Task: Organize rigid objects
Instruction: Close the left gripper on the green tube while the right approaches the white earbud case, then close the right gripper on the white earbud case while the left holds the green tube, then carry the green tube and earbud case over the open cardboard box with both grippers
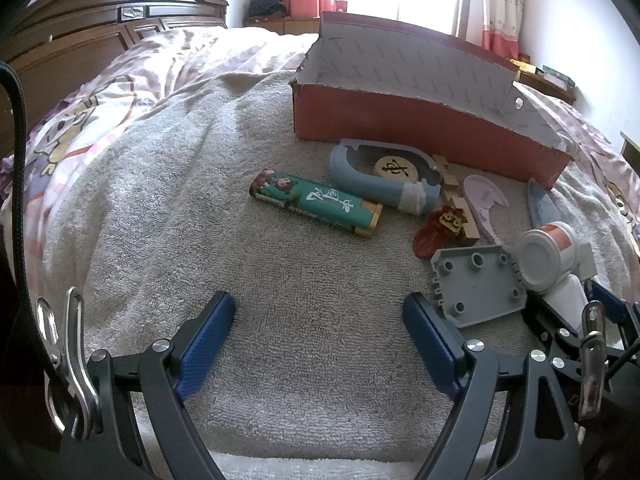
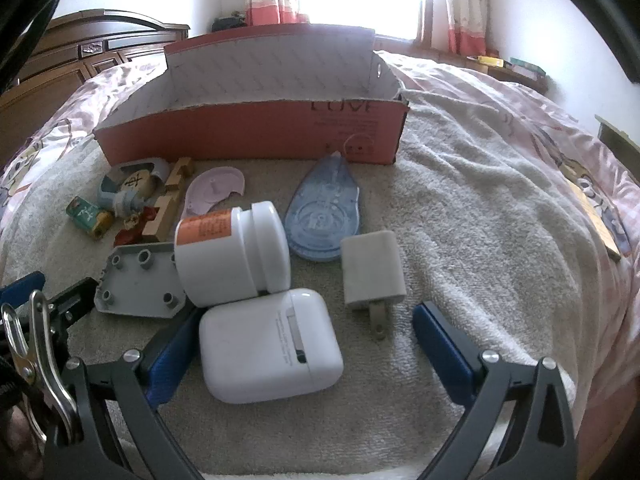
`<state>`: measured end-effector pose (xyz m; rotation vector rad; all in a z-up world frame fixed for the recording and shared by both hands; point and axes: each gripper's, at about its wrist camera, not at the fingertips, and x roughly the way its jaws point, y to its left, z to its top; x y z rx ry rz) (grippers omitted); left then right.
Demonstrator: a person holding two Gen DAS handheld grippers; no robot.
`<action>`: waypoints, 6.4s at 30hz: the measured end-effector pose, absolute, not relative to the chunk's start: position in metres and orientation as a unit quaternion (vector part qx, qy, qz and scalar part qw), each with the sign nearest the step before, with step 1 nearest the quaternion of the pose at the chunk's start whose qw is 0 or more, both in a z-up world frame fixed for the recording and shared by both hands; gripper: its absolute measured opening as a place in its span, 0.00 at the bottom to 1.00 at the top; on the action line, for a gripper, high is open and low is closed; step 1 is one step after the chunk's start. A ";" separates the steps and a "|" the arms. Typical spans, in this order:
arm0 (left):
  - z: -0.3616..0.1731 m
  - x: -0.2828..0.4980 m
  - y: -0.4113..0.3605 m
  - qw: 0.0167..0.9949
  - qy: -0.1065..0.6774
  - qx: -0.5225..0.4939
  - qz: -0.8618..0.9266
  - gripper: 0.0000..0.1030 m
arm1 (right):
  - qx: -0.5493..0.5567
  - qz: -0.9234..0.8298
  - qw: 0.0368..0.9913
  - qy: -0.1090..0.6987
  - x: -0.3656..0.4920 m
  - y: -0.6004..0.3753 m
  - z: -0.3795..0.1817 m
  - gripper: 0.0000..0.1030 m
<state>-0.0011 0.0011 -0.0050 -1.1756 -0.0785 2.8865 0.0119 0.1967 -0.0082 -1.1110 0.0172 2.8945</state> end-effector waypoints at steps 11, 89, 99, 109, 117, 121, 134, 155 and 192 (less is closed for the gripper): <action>0.013 -0.011 -0.003 0.037 0.006 -0.379 0.925 0.83 | -0.368 0.930 -0.003 0.003 0.017 0.200 -0.004 1.00; 0.032 -0.002 0.000 0.089 0.024 -0.380 0.920 0.81 | -0.384 0.922 -0.060 0.002 0.039 0.205 0.007 0.57; 0.035 0.000 0.002 0.089 0.025 -0.379 0.921 0.81 | -0.381 0.922 -0.070 0.014 0.042 0.209 0.010 0.57; 0.041 0.004 0.003 0.085 0.026 -0.377 0.922 0.81 | -0.370 0.926 -0.078 0.019 0.049 0.208 0.016 0.57; 0.042 0.005 0.003 0.083 0.026 -0.377 0.922 0.81 | -0.354 0.931 -0.085 0.022 0.054 0.208 0.025 0.57; 0.042 0.006 0.002 0.084 0.025 -0.376 0.923 0.81 | -0.347 0.933 -0.088 0.023 0.055 0.209 0.028 0.57; 0.046 0.006 0.003 0.089 0.018 -0.376 0.922 0.81 | -0.331 0.939 -0.096 0.026 0.059 0.209 0.035 0.57; 0.060 -0.001 0.015 0.108 0.021 -0.372 0.922 0.81 | -0.323 0.939 -0.115 0.034 0.051 0.210 0.054 0.57; 0.071 -0.165 0.056 0.096 0.025 -0.394 0.914 0.81 | -0.336 0.935 -0.091 0.059 -0.096 0.241 0.078 0.57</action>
